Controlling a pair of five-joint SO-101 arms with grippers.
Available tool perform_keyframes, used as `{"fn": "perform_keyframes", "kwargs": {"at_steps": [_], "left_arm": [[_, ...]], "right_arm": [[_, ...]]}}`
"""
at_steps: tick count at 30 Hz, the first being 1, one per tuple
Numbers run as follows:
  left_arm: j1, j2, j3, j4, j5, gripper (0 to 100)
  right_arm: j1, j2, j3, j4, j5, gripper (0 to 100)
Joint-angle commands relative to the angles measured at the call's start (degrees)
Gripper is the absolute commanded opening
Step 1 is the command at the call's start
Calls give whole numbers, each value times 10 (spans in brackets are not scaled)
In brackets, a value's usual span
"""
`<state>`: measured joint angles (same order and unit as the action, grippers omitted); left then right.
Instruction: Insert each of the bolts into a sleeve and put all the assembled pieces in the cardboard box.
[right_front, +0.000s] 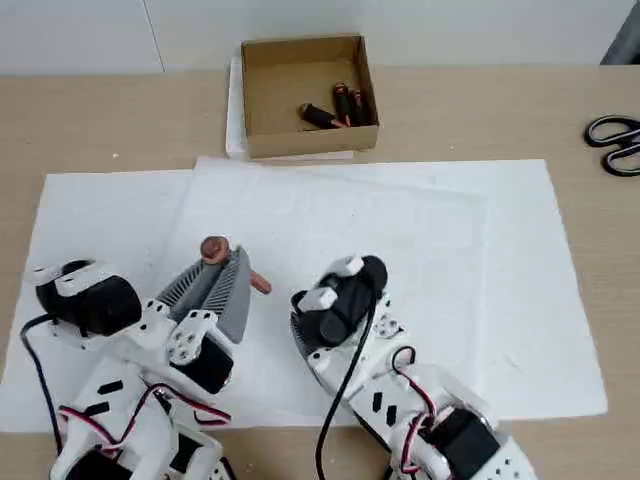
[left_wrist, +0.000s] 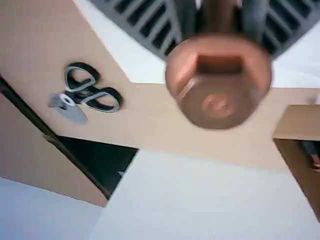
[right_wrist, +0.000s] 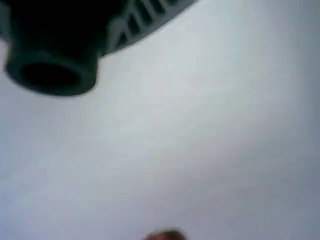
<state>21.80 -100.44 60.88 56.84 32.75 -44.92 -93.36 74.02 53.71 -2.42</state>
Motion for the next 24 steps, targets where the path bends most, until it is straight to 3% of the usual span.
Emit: {"fn": "perform_keyframes", "kwargs": {"at_steps": [1, 24], "left_arm": [[19, 4, -16, -16, 15, 6], [74, 4, 73, -44, 17, 6]], "right_arm": [[-6, -54, 13, -11, -4, 5], [-42, -77, 22, -16, -4, 5]]}}
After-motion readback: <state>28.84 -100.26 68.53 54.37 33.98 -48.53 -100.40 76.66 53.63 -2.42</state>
